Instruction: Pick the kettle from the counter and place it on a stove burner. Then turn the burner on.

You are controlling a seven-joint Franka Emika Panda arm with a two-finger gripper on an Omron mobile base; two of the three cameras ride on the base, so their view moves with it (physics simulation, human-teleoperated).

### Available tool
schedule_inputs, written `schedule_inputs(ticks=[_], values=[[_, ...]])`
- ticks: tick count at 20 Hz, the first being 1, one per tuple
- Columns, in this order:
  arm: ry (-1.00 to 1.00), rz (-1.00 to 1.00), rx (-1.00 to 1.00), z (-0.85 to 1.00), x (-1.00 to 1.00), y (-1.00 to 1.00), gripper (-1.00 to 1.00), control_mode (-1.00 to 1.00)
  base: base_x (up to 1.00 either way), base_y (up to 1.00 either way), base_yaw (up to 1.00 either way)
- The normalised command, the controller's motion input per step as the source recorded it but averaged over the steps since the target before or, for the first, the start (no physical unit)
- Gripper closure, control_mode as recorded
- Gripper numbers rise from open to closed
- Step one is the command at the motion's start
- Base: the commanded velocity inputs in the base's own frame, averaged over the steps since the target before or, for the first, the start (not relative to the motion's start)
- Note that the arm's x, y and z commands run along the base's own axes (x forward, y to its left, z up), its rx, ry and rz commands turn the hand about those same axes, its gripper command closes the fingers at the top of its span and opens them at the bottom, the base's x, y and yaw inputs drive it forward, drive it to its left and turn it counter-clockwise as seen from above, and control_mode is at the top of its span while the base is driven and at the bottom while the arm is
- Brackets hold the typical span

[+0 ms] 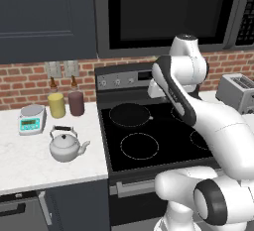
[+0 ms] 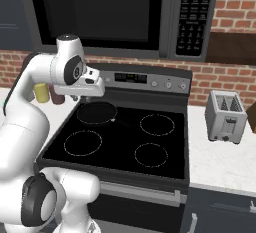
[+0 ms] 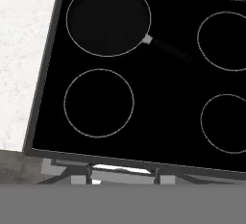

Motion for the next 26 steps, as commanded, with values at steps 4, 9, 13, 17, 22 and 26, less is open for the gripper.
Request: schedule_inputs(ticks=[4,9,13,17,22,26], values=[[-0.01,-0.06,0.00,0.00,0.05,0.06,-1.00,-1.00,0.00,0.00,0.00],[-0.03,-0.09,-0.09,-0.02,0.00,0.57,-1.00,-1.00,0.00,0.00,0.00],[-0.13,0.00,-0.26,0.00,-0.01,1.00,-1.00,-1.00,0.00,0.00,0.00],[-0.06,0.00,-0.22,0.00,0.03,1.00,-1.00,-1.00,0.00,0.00,0.00],[0.02,-0.01,-0.13,-0.17,0.00,1.00,-1.00,-1.00,0.00,0.00,0.00],[0.01,-0.12,0.00,-0.03,-0.03,0.69,-1.00,-1.00,0.00,0.00,0.00]])
